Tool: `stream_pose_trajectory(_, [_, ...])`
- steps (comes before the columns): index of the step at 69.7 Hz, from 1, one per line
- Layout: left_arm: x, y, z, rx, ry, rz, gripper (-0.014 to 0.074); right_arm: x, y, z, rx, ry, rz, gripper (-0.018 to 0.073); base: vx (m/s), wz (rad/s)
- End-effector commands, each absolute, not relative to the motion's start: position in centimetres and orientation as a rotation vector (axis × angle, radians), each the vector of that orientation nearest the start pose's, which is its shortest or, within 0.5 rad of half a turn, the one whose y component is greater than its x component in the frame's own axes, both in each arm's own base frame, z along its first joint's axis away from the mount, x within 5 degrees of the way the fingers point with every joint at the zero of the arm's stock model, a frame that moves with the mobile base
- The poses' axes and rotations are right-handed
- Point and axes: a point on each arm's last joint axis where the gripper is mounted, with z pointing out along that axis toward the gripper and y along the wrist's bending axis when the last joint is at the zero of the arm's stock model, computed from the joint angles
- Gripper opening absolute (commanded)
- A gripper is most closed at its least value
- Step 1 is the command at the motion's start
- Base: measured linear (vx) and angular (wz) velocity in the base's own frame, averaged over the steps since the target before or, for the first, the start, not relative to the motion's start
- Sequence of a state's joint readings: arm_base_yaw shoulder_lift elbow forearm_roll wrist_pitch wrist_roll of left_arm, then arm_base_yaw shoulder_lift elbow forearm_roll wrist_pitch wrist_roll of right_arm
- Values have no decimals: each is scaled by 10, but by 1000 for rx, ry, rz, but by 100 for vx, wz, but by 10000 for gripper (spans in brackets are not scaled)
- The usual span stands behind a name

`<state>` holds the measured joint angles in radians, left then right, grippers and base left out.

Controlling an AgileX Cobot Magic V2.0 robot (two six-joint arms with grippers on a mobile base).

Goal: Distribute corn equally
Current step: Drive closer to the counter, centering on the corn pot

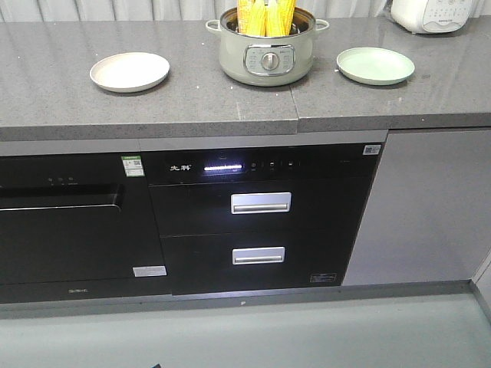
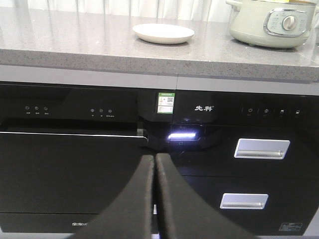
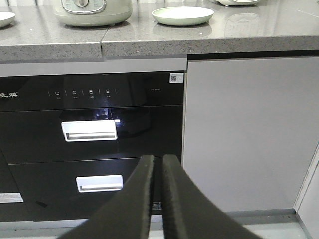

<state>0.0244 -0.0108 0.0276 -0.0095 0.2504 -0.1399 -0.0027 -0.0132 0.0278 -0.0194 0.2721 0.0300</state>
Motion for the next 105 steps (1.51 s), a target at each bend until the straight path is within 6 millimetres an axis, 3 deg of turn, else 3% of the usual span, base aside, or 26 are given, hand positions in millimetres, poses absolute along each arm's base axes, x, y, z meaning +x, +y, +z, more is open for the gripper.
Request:
stream_pose_trajectory(1, [55, 1, 190, -143, 1653, -109, -9, 55, -1, 185, 14, 1696, -10, -11, 8, -2])
stream_pose_trajectory(105, [55, 1, 190, -143, 1653, -109, -9, 55, -1, 185, 14, 1696, -10, -11, 8, 0])
